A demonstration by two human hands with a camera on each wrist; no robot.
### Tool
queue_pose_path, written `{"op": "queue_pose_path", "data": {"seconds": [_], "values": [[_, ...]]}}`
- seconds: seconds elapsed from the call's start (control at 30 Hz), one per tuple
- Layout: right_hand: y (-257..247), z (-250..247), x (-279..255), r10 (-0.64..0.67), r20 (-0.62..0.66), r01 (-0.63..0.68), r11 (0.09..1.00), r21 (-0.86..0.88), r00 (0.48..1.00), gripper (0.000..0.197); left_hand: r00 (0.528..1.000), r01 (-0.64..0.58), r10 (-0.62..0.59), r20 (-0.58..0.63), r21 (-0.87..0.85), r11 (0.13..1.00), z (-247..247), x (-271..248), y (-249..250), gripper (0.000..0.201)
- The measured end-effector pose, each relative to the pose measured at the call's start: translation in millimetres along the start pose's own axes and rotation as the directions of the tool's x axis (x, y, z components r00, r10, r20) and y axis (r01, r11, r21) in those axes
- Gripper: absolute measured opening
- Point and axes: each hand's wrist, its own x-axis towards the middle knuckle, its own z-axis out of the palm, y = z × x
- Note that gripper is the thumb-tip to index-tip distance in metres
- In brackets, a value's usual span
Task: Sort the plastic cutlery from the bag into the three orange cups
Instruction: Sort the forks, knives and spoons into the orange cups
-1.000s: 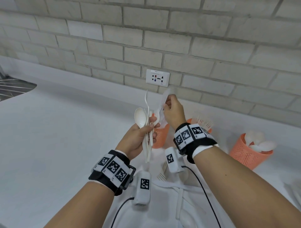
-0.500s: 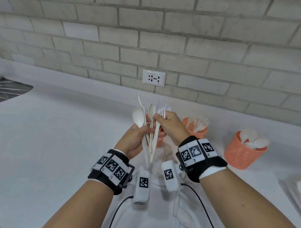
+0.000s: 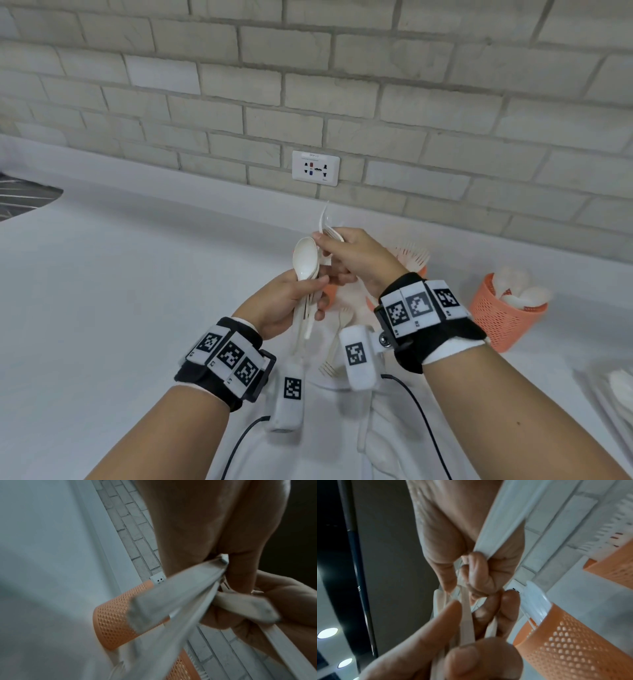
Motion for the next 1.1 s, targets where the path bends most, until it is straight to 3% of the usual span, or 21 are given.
{"op": "queue_pose_path", "data": {"seconds": [0.13,0.2,0.3,0.37,0.43,0.57,0.63,0.77,0.87,0.97,1.03,1.1], "values": [[1,-7,-7,0.005,0.139,-0.011,0.999,0.043,0.99,0.029,0.995,0.089,-0.079,0.058,-0.199,0.976,2,2,-1,0.027],[2,-9,-14,-0.025,0.195,0.017,0.999,0.04,0.981,0.021,0.991,0.101,-0.072,0.115,-0.268,0.958,4,2,1,0.028],[3,-13,-23,-0.07,0.188,0.061,0.997,0.058,0.98,0.01,0.989,0.086,-0.043,0.145,-0.306,0.948,7,3,1,0.046],[4,-17,-28,-0.089,0.146,0.079,0.994,0.076,0.985,0.003,0.992,0.071,-0.031,0.123,-0.329,0.942,13,5,-1,0.042],[5,-21,-33,-0.099,0.082,0.092,0.992,0.088,0.992,0.012,0.997,0.05,-0.028,0.074,-0.318,0.947,20,6,-2,0.028],[5,-38,-37,-0.148,-0.187,0.163,0.984,0.067,0.971,0.022,0.997,0.001,-0.018,-0.076,-0.209,0.978,32,11,-5,0.027],[1,-56,-35,-0.114,-0.346,0.177,0.972,0.156,0.931,0.024,0.988,-0.013,-0.015,-0.157,-0.172,0.985,39,13,-7,0.025],[-11,-87,-23,-0.159,-0.569,0.377,0.88,0.288,0.807,0.025,0.962,-0.045,0.022,-0.273,-0.08,0.996,45,17,-13,0.029],[-12,-102,-4,-0.178,-0.658,0.453,0.848,0.275,0.732,0.022,0.954,-0.063,0.054,-0.296,-0.019,0.998,47,19,-17,0.033],[-1,-108,16,-0.249,-0.704,0.47,0.872,0.135,0.665,0.021,0.952,-0.1,0.092,-0.291,-0.013,0.995,49,20,-16,0.039],[15,-106,27,-0.29,-0.688,0.403,0.915,0.003,0.665,0.017,0.954,-0.123,0.118,-0.276,-0.002,0.992,49,20,-15,0.04],[36,-103,34,-0.285,-0.652,0.324,0.944,-0.063,0.703,0.01,0.961,-0.128,0.131,-0.245,0.028,0.991,50,21,-13,0.034]]}}
